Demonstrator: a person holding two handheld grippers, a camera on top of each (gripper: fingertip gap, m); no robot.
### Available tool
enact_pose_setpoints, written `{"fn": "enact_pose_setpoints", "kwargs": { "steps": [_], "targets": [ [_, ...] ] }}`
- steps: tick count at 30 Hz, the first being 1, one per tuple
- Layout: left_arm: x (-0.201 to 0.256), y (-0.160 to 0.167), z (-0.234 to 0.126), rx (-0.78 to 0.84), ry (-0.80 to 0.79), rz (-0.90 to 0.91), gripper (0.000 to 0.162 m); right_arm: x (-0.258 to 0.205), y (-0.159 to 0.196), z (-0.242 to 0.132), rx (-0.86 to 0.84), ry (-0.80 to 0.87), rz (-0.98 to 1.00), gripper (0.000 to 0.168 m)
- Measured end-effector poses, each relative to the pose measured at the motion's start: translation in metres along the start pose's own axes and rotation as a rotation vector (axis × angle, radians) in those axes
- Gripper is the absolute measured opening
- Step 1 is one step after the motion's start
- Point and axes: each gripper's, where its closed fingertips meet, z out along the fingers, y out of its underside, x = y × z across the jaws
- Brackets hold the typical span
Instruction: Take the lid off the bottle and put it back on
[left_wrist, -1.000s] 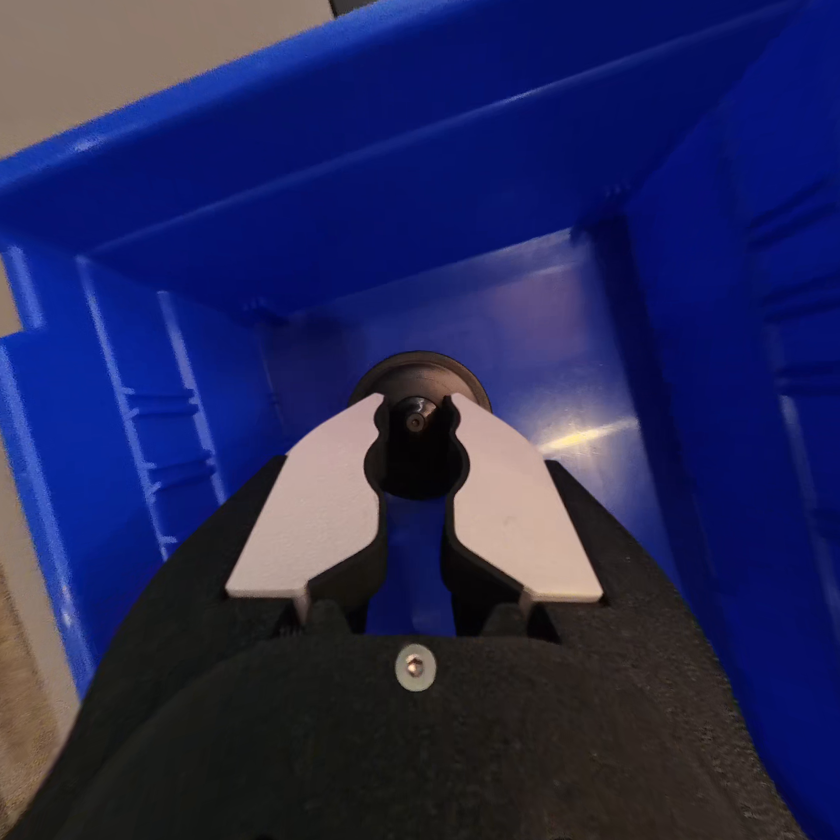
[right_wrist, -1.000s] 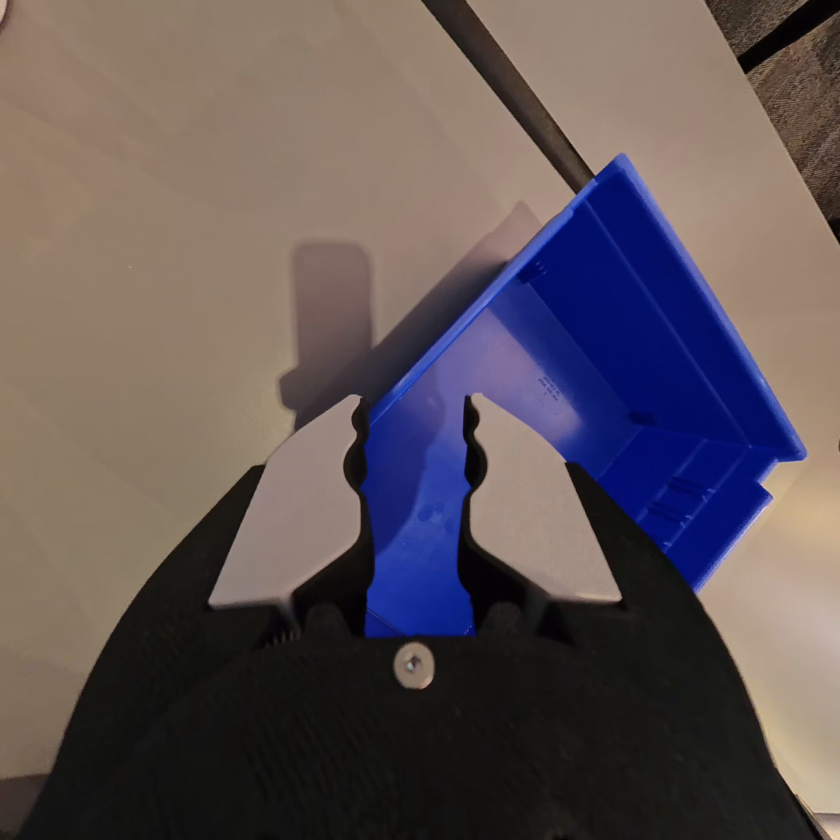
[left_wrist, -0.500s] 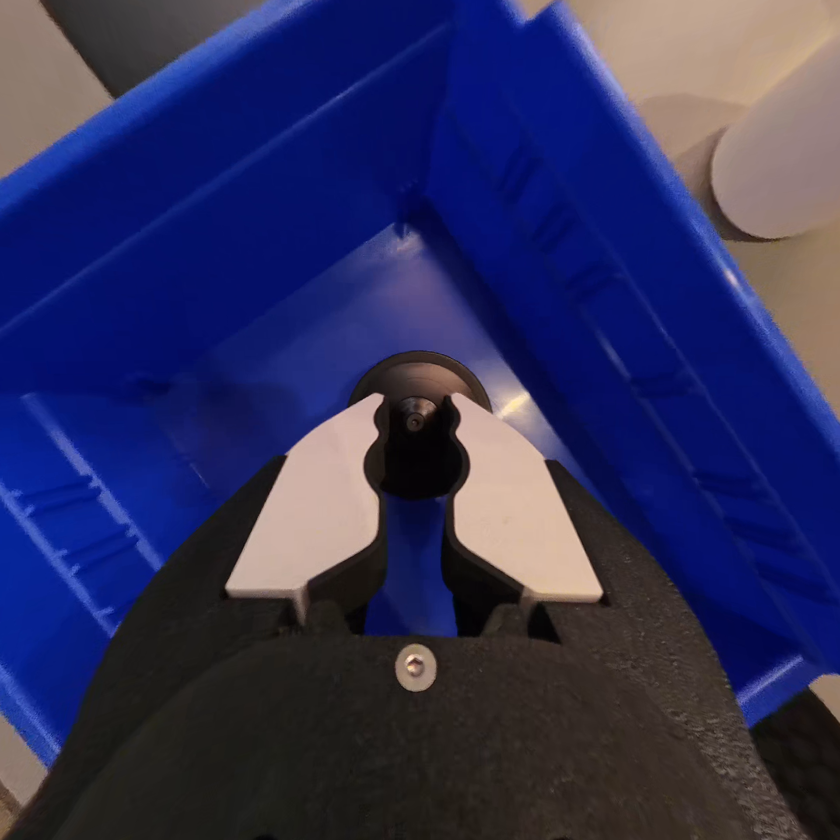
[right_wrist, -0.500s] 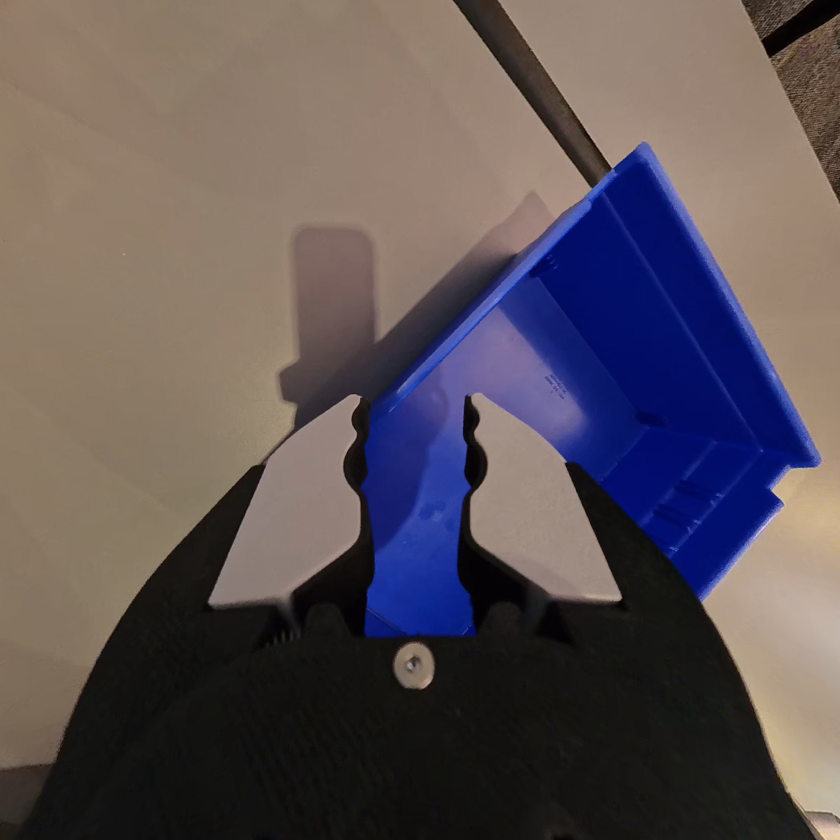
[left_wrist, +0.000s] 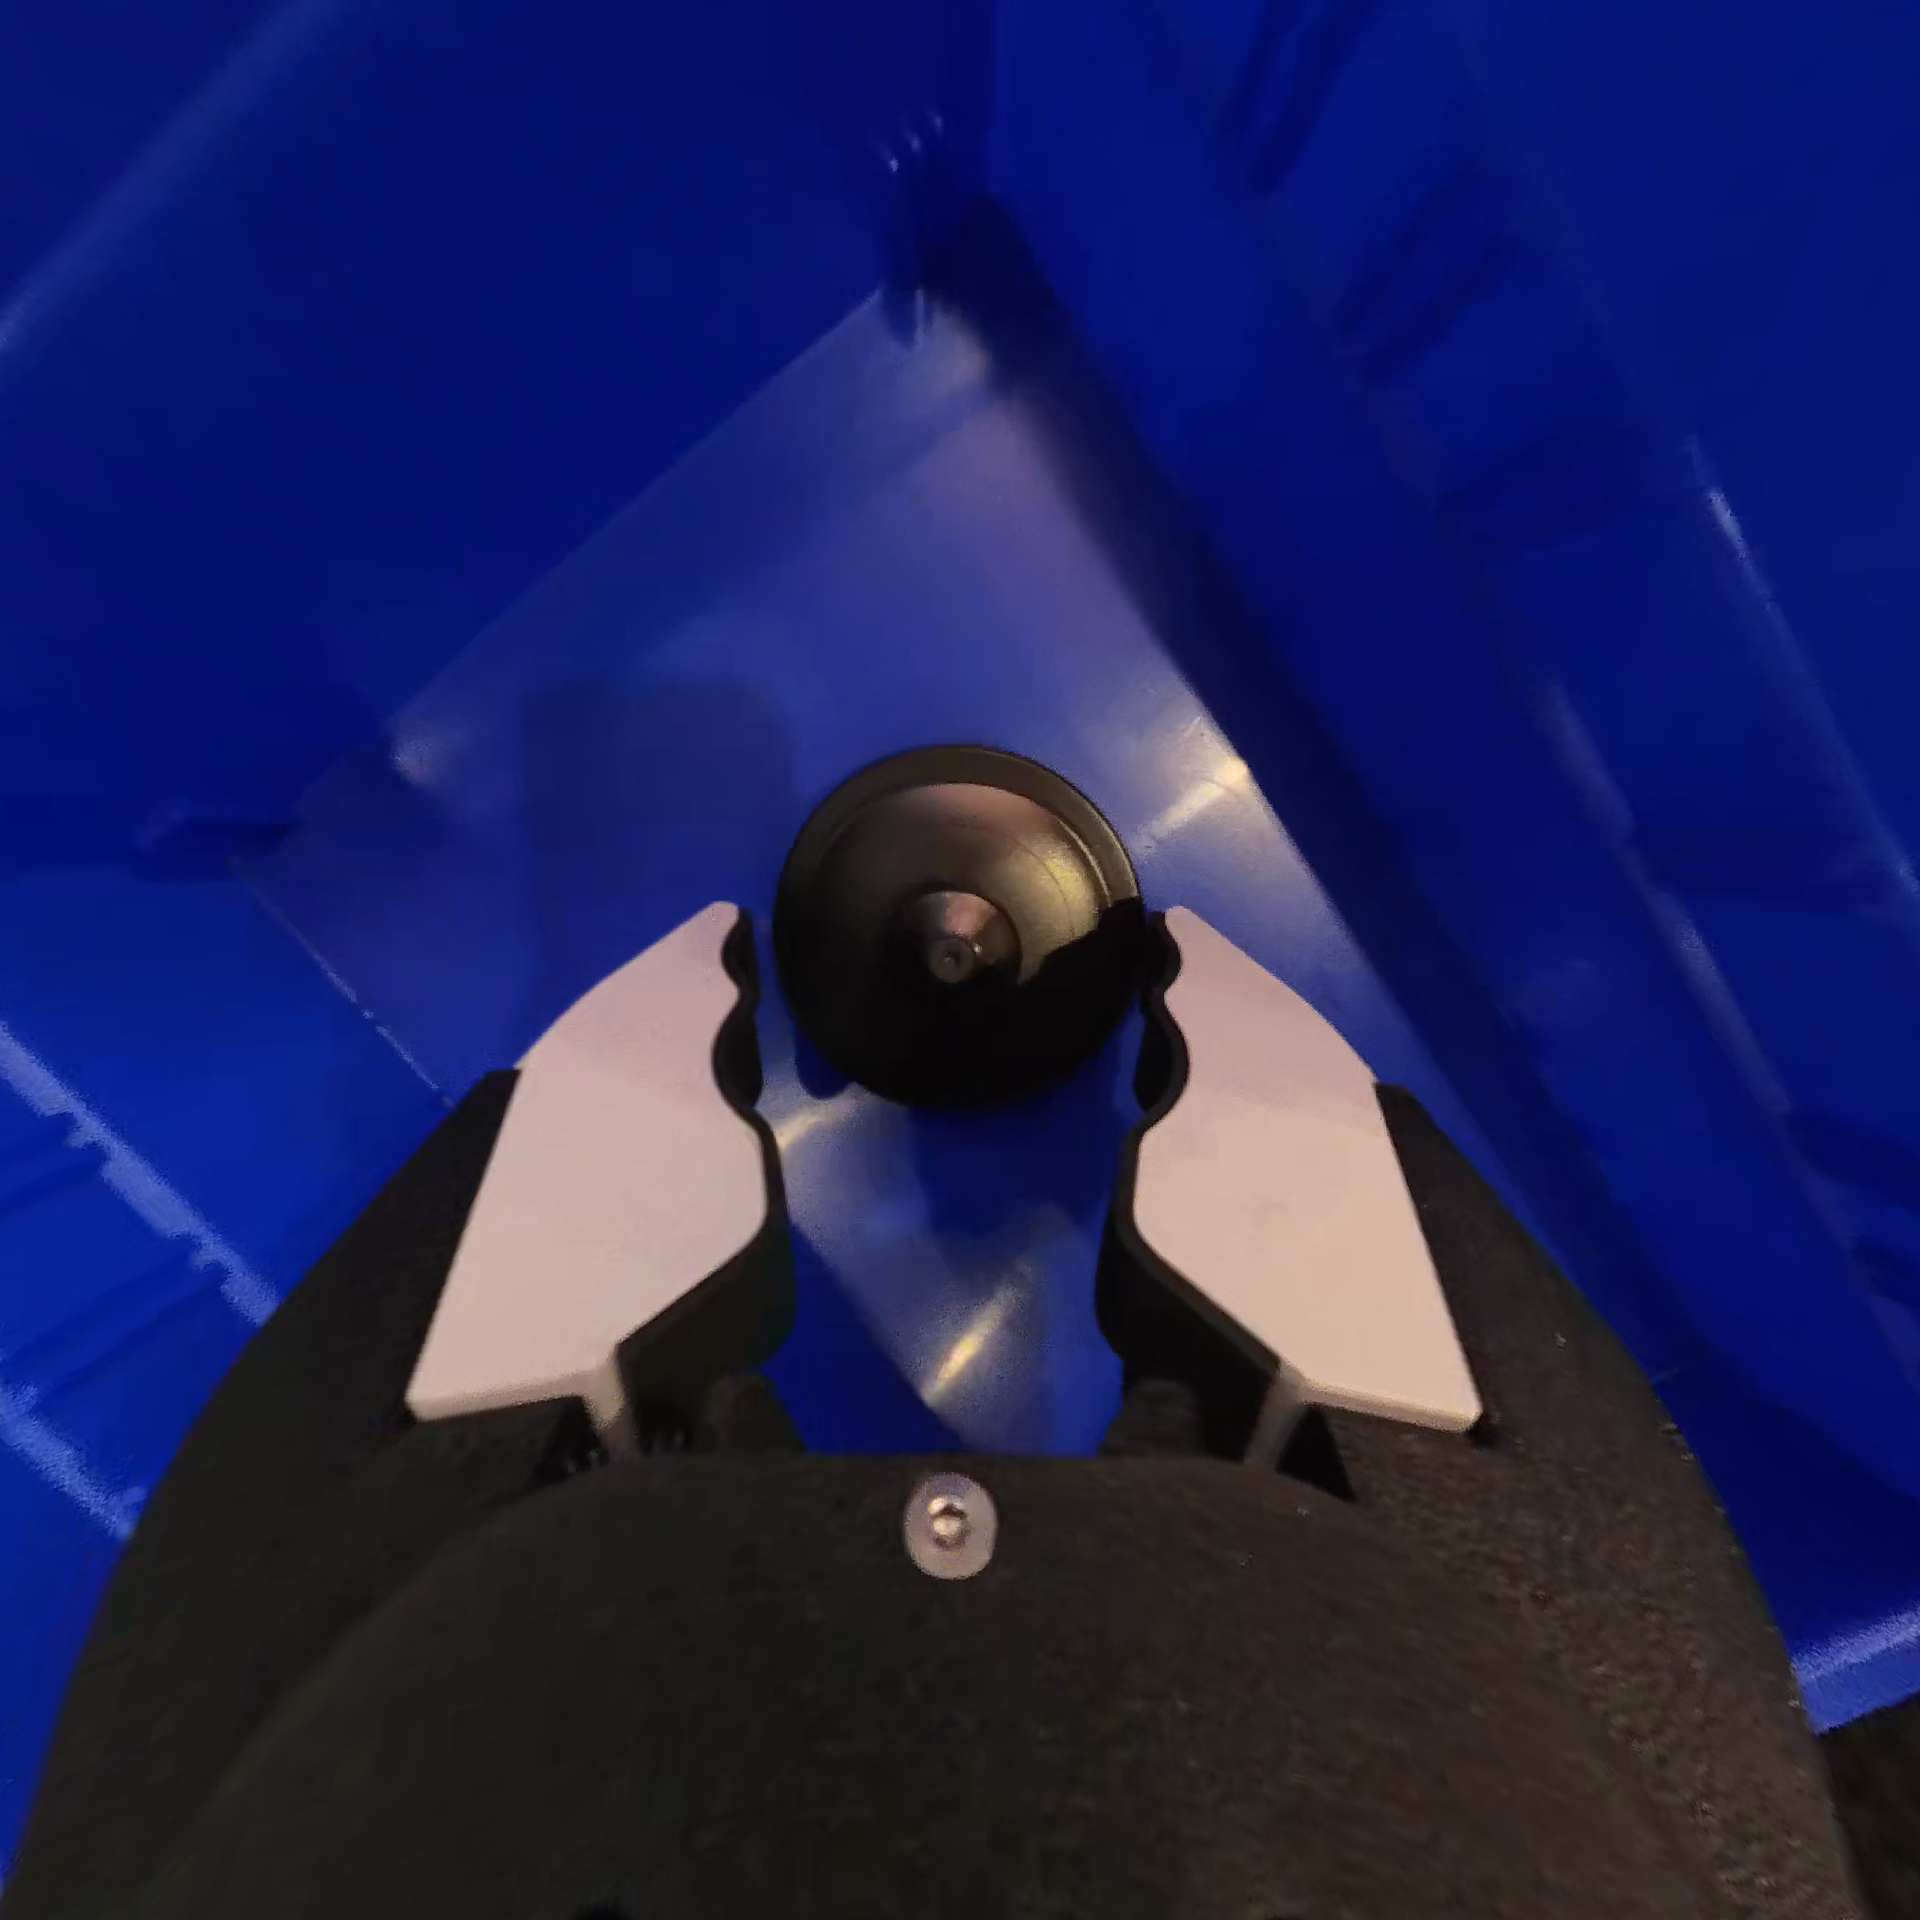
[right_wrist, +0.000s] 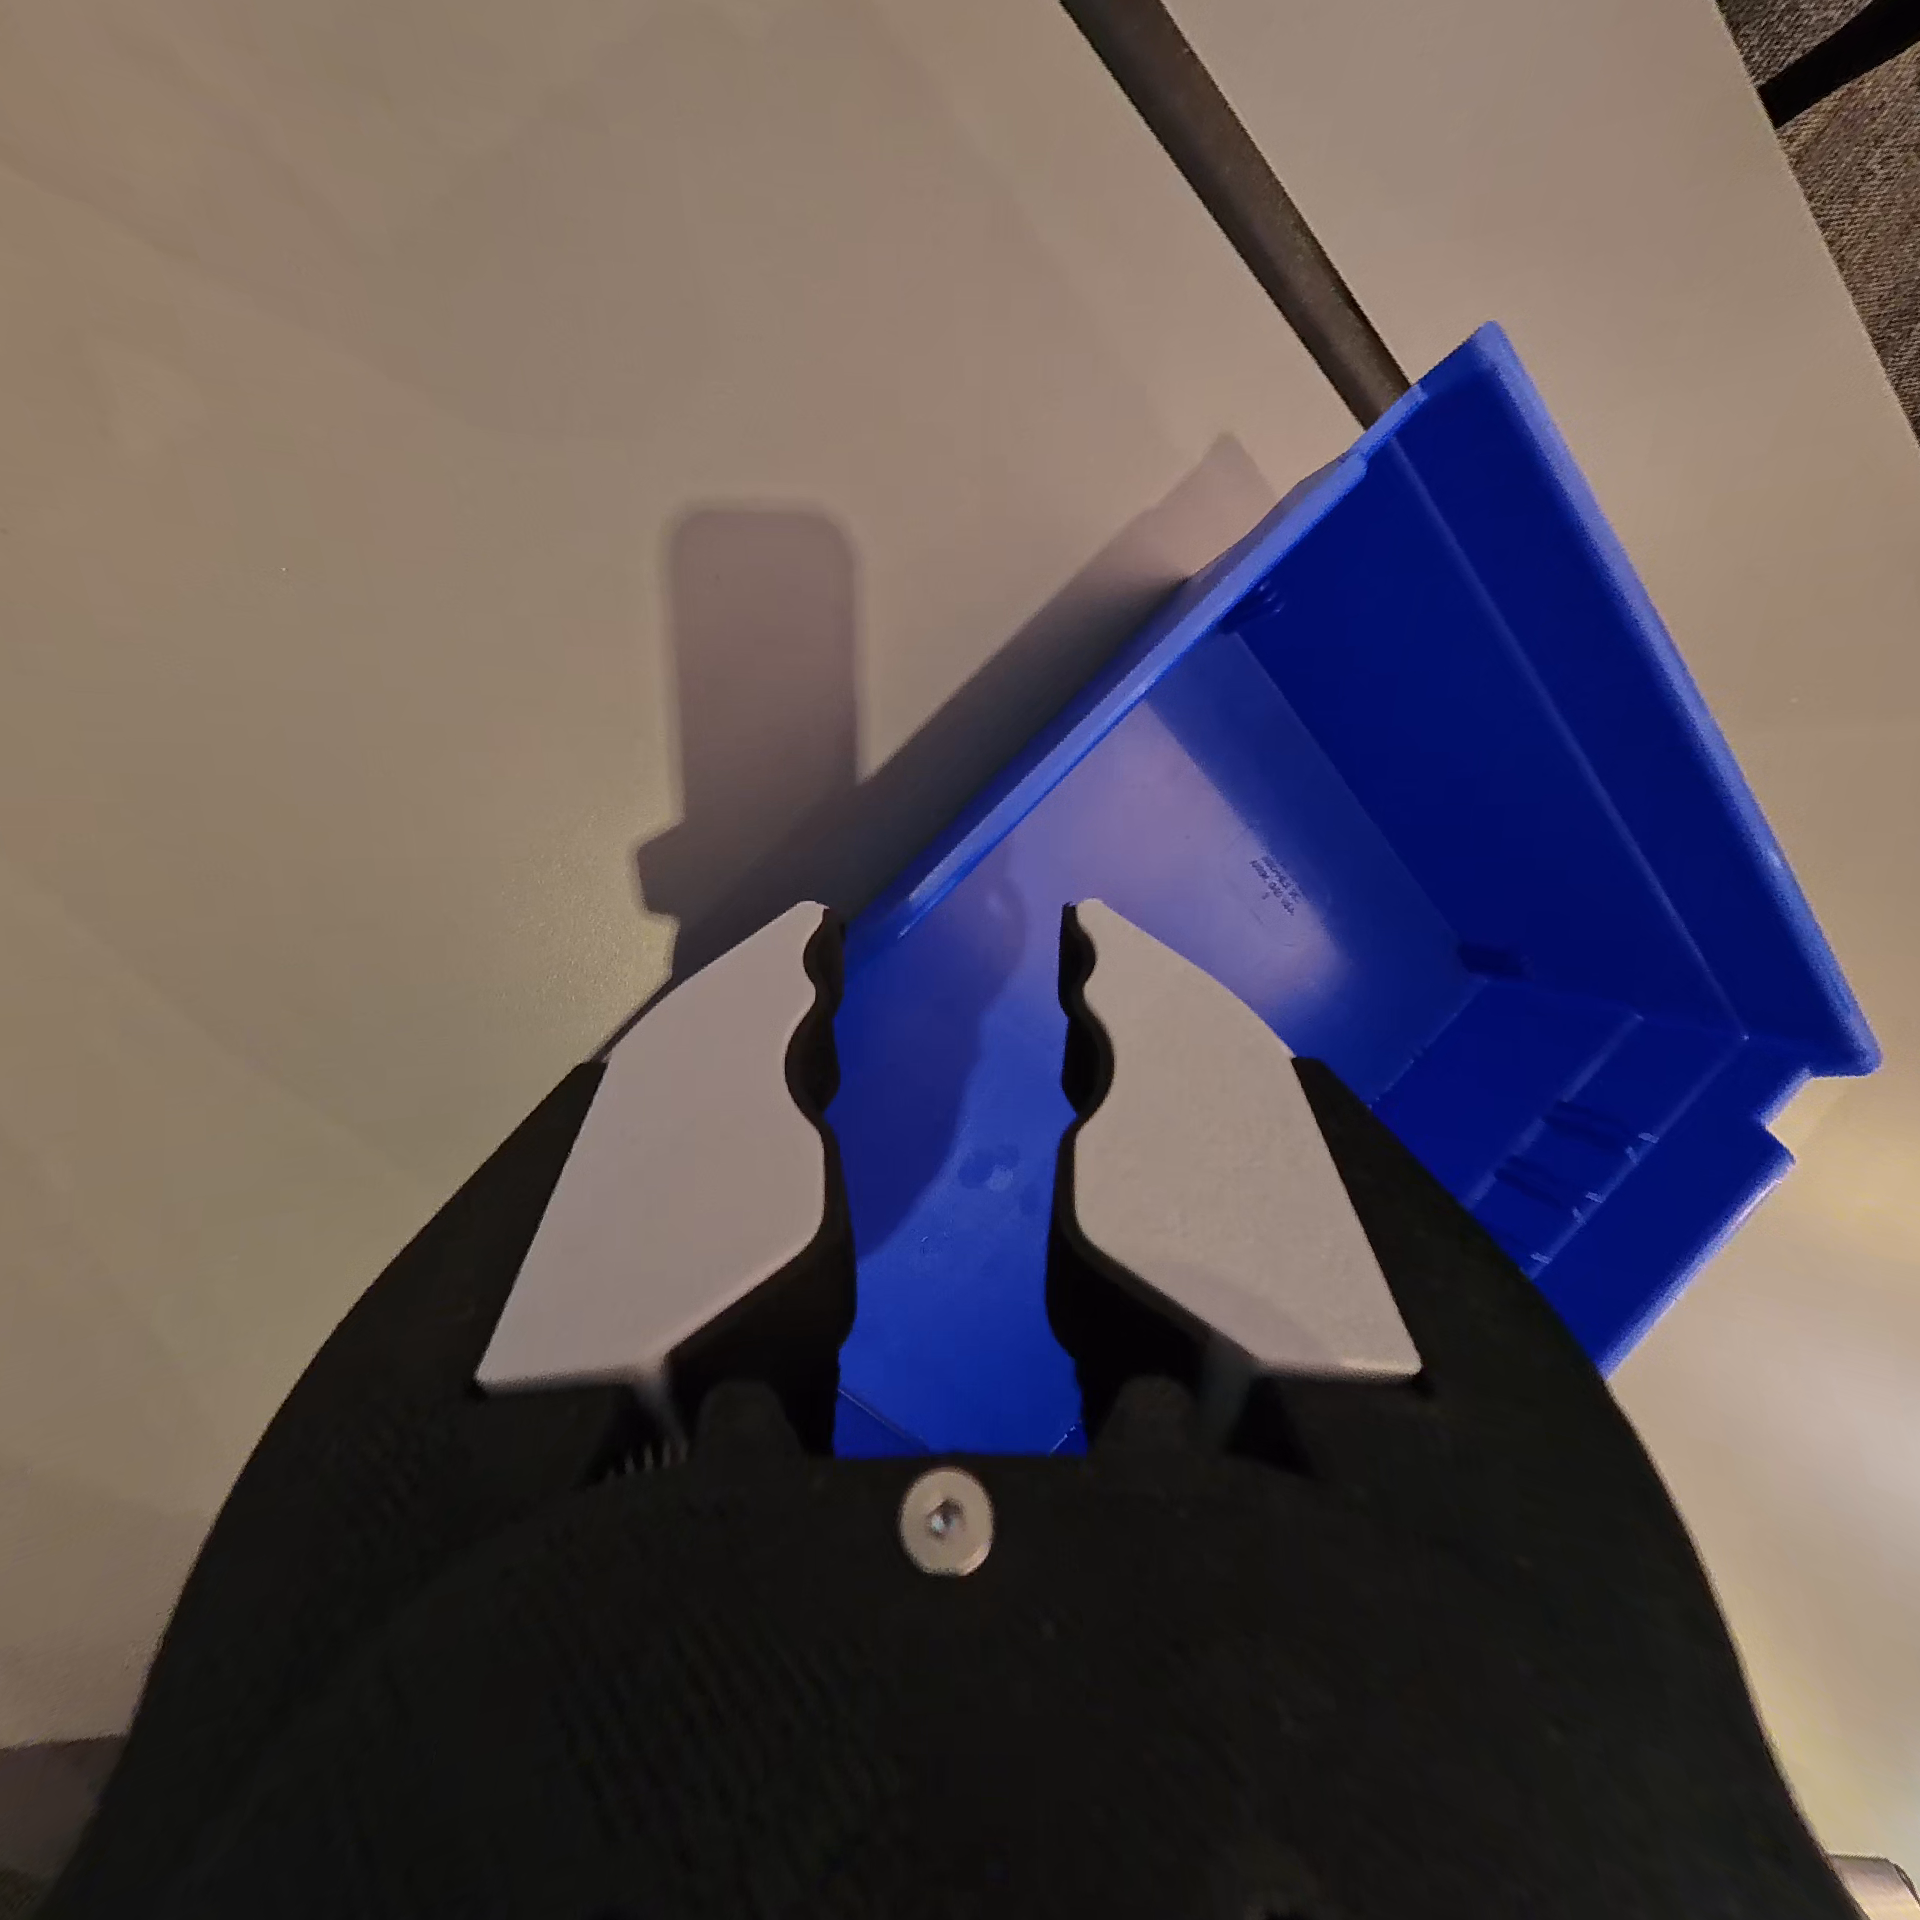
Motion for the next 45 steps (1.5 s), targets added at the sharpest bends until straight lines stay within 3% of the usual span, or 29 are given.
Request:
{"fn": "enact_pose_setpoints", "kwargs": {
  "steps": [14, 26, 32, 38, 42, 45],
  "targets": [
    [-0.007, 0.001, 0.002, -0.073, -0.098, 0.033, 0.072, -0.001, 0.001, 0.000, -0.003, -0.003, -0.010, 0.043],
    [0.000, -0.023, -0.076, 0.141, -0.142, 0.055, 0.072, -0.001, 0.000, -0.001, -0.006, 0.021, -0.042, 0.043],
    [0.041, -0.040, -0.126, 0.288, -0.091, 0.175, 0.072, 0.004, -0.009, -0.010, 0.039, 0.084, -0.049, 0.042],
    [0.109, -0.059, -0.155, 0.416, 0.043, 0.379, 0.072, -0.014, -0.047, -0.046, 0.253, 0.104, -0.116, 0.042],
    [0.160, -0.072, -0.162, 0.485, 0.174, 0.509, 0.071, -0.064, -0.082, -0.072, 0.463, -0.023, -0.238, 0.042],
    [0.195, -0.079, -0.159, 0.504, 0.279, 0.589, 0.071, -0.121, -0.103, -0.082, 0.590, -0.231, -0.324, 0.045]
  ]
}}
